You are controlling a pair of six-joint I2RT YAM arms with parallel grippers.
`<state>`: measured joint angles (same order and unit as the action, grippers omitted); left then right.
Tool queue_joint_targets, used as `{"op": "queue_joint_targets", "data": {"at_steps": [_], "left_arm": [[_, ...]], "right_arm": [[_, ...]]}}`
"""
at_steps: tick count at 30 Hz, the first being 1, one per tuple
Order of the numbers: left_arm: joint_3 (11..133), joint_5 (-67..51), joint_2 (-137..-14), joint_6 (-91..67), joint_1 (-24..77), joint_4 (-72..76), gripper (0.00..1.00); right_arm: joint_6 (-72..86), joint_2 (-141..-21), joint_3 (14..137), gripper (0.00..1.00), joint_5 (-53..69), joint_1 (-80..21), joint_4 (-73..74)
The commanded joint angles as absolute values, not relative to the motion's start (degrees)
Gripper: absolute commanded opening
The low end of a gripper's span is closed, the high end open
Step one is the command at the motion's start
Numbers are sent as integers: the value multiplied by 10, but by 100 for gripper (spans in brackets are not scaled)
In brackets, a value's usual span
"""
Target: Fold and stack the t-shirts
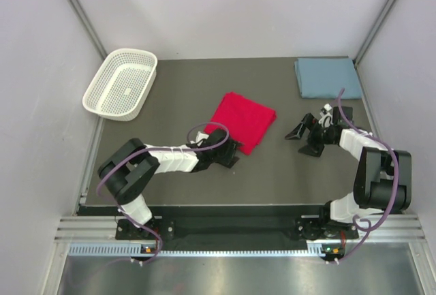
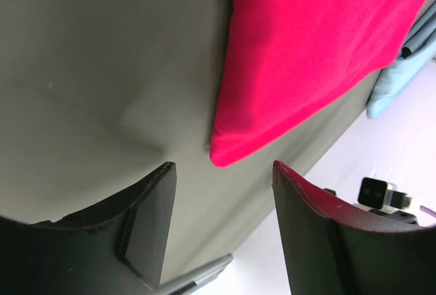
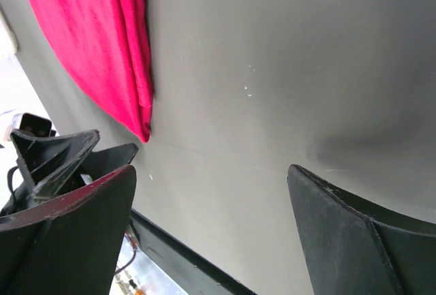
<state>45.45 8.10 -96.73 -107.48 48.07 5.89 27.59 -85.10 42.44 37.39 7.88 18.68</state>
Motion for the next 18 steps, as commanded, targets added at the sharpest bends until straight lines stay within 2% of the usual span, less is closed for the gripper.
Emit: {"op": "queue_joint_targets", "data": {"at_steps": [1,9,12,16,18], "left_arm": [[452,109,-980,-1045,484,115,64],[461,98,-1038,-1018,494,183,63],[443,105,-1041,-1028,494,204,58],[432,104,-1058,-1036,492,235,44],[432,95,-1072,-1035,489,256,26]], "right_arm": [[273,-845,450,93,383,75,169],[271,-850,443,93,378,76,164],[273,-850,441,93,378,76,161],[280,-851,438,93,378,71,150],[281,-853,439,93,373,68,150]]}}
